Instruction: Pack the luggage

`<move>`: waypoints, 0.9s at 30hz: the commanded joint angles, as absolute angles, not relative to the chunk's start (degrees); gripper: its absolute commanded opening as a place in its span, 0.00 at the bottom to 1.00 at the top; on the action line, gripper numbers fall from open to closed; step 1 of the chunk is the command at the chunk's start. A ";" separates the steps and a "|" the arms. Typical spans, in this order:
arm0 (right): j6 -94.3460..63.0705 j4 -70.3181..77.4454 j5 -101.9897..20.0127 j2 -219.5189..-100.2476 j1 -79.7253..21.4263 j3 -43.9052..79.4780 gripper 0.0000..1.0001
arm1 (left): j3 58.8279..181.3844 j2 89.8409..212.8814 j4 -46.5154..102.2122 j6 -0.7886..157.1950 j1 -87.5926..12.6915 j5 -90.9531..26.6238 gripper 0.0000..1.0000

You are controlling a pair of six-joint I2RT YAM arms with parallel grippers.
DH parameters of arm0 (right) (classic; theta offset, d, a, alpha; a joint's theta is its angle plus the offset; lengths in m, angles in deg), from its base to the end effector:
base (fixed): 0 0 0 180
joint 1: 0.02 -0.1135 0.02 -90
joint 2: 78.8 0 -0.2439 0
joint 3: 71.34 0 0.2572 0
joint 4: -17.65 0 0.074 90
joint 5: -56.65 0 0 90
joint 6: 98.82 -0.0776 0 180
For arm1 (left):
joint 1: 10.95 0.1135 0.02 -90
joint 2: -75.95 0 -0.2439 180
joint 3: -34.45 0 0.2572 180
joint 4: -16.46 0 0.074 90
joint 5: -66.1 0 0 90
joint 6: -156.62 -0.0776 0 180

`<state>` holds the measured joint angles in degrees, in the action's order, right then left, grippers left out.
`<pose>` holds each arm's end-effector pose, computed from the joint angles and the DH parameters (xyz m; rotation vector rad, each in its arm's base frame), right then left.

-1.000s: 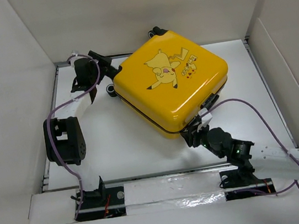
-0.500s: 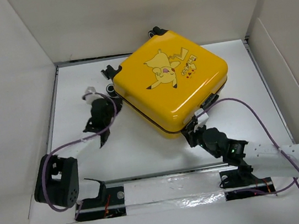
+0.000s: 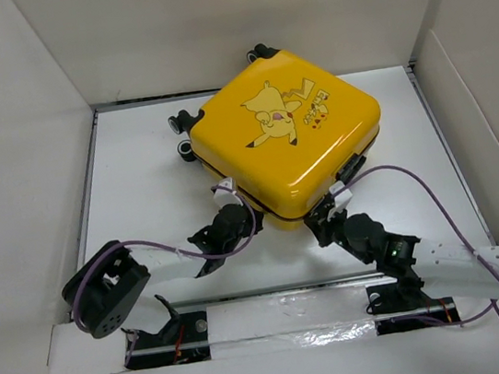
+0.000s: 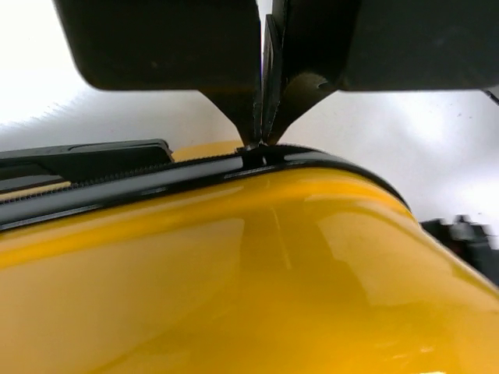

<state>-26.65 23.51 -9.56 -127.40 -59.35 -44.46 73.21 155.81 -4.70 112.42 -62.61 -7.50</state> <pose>0.1479 0.1880 0.1616 -0.3776 1.8219 0.5631 0.2097 -0.2299 0.1339 -0.0992 2.0004 -0.8605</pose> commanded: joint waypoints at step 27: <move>-31.23 36.51 -6.62 -142.88 -80.71 -30.60 0.00 | 77.30 151.74 -10.50 114.00 -44.81 -21.17 0.69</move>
<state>-27.81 23.95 5.94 -146.72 -74.87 -31.06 77.48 160.27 -1.27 111.73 -49.08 -14.34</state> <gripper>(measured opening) 0.018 0.636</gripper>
